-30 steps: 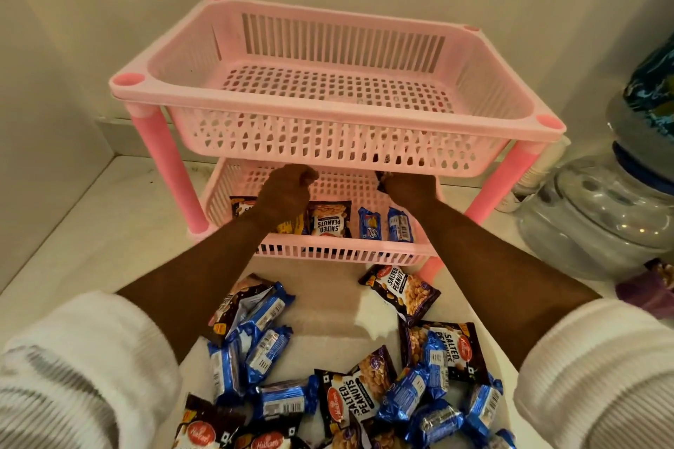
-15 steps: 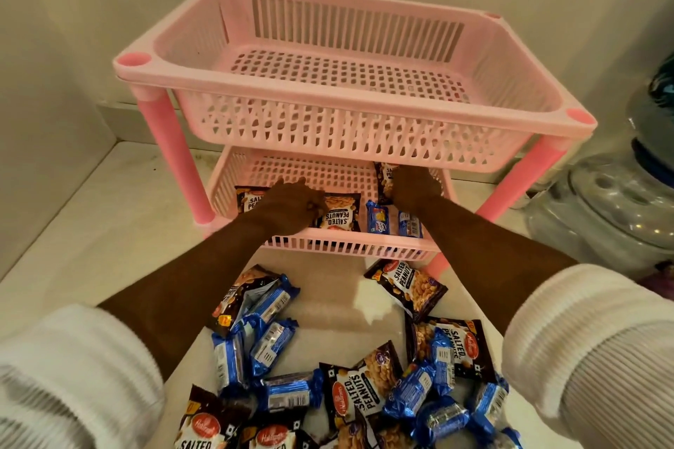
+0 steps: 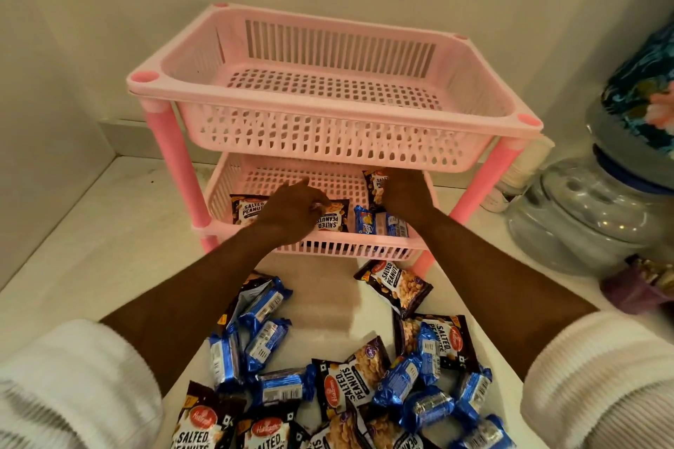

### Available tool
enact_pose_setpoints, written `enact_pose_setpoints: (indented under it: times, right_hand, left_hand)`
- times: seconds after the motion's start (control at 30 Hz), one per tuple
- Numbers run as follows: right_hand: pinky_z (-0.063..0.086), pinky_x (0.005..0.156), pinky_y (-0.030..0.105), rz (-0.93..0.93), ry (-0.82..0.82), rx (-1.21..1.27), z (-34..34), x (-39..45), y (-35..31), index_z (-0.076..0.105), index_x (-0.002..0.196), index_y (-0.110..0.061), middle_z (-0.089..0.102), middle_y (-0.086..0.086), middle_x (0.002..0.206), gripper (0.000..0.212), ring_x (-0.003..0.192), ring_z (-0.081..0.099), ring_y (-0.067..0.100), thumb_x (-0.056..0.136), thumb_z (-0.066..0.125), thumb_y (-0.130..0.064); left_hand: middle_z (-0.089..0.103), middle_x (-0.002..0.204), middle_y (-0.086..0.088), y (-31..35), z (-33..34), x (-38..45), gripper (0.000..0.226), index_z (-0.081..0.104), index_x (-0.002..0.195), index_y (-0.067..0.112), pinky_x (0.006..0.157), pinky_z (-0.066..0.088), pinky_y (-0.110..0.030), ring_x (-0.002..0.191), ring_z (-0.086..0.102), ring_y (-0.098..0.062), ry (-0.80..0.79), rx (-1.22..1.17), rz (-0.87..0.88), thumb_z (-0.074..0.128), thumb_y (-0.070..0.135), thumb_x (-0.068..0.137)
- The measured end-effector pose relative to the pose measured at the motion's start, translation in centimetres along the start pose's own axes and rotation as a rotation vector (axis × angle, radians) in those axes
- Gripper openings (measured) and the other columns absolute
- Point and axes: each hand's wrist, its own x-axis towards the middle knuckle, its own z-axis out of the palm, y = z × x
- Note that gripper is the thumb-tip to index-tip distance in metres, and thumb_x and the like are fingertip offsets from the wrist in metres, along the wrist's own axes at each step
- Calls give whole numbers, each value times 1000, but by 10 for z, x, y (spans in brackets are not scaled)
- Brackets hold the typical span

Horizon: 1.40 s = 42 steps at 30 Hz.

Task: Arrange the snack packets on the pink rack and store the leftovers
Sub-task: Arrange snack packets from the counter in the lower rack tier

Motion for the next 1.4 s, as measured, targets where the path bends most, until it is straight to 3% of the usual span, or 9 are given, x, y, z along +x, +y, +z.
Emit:
enact_pose_setpoints:
  times: [0.1,0.27,0.4,0.53,0.73,0.93,1.13,1.27,1.4]
  right_hand:
    - [46,96,36,-64,229,122,-20,-33,-12,70,112,-12,66,10,123,26,117,57,31,90,56,-8]
    - [46,65,26,-207,385,178,-31,-116,-5,69,99,-27,66,-7,98,16,80,61,9,94,55,-30]
    - [48,61,25,-74,257,143,-11,-180,30,70,96,-29,70,-10,91,17,71,64,11,94,56,-38]
    - [51,68,30,54,-34,88,3,-219,73,72,91,-30,69,-3,97,19,86,67,20,93,57,-43]
    - [52,83,34,100,-196,134,18,-257,95,64,121,-30,65,-1,116,46,106,63,21,84,64,-57]
    - [51,82,29,221,-183,252,23,-263,88,61,125,-25,70,-3,117,52,103,66,18,80,73,-50]
    - [49,76,25,354,-144,538,12,-257,83,56,131,-25,67,-4,119,58,93,62,11,78,79,-33]
    - [60,83,35,391,-46,770,-1,-247,72,61,124,-24,68,-8,113,44,97,68,13,82,75,-27]
    - [58,72,34,440,-46,1126,-13,-232,46,70,99,-18,74,5,97,14,83,70,18,90,62,-12]
  left_hand:
    - [60,135,2,18,7,-22,22,69,114,26,113,28,-34,142,35,-20,148,-33,69,61,20,94]
    - [67,98,4,55,31,-80,17,71,99,24,81,40,-32,97,51,-17,359,46,256,59,16,89]
    - [64,102,10,69,70,-123,14,68,104,27,74,43,-22,82,51,-1,29,-67,144,60,25,93]
    - [65,119,-1,66,98,-144,40,60,125,21,84,48,-25,102,60,-12,-350,-16,-4,60,45,92]
    - [55,138,-6,66,123,-154,62,45,141,20,100,46,-35,124,53,-23,-516,123,-179,62,50,89]
    - [62,123,-3,71,130,-154,50,59,121,21,89,48,-35,111,58,-24,-457,212,-240,65,53,84]
    - [59,105,-4,78,117,-158,32,56,107,16,74,44,-30,95,58,-23,-282,100,-153,68,36,84]
    - [53,102,-6,82,95,-155,29,48,102,15,76,47,-37,94,55,-24,-182,6,-135,65,33,87]
    - [58,104,-5,84,72,-149,30,41,108,14,79,51,-40,96,57,-23,-58,-183,-205,62,27,92]
